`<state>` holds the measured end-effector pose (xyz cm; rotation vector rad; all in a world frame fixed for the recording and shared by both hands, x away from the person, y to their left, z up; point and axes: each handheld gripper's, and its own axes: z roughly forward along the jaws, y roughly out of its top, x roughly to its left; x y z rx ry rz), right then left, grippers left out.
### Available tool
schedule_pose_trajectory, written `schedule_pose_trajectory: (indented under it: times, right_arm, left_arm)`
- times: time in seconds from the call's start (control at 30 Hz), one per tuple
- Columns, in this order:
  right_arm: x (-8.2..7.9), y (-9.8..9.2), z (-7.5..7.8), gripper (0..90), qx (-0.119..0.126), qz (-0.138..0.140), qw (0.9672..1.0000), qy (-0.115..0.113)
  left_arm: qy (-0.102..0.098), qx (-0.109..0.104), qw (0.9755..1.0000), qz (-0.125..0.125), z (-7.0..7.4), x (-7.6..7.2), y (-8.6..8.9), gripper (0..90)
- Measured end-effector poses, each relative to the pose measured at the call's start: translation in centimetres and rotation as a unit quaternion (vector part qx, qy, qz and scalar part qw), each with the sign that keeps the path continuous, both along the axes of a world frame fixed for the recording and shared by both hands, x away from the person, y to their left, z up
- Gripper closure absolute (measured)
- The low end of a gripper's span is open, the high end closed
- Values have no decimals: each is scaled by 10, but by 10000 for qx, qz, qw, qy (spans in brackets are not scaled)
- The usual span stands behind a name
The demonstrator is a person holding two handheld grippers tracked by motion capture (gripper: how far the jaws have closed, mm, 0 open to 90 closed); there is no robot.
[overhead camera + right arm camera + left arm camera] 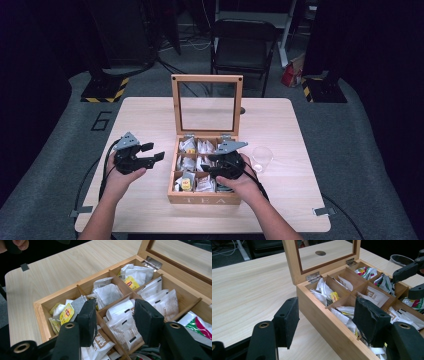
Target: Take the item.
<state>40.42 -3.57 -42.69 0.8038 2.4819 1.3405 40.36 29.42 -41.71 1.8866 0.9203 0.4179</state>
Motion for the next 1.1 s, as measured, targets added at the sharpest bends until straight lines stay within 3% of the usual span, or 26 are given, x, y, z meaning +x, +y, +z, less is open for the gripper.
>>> schedule_pose_trajectory:
  times: [0.17,0.37,0.67,1.1]
  right_arm:
    - [0,6,-1,546,90,55,9999,82]
    - [-1,19,-6,582,-8,240,9995,202]
    - [-1,30,-11,599,-154,490,9985,211]
    - [-1,40,-15,654,-285,597,9976,203]
  left_arm:
    - [15,-23,10000,20,-2,-1,0,370]
    - [4,33,10000,3,-3,-1,-2,370]
    - [29,86,10000,9,-5,-1,-2,370]
    - [32,69,10000,34,-6,-1,-1,370]
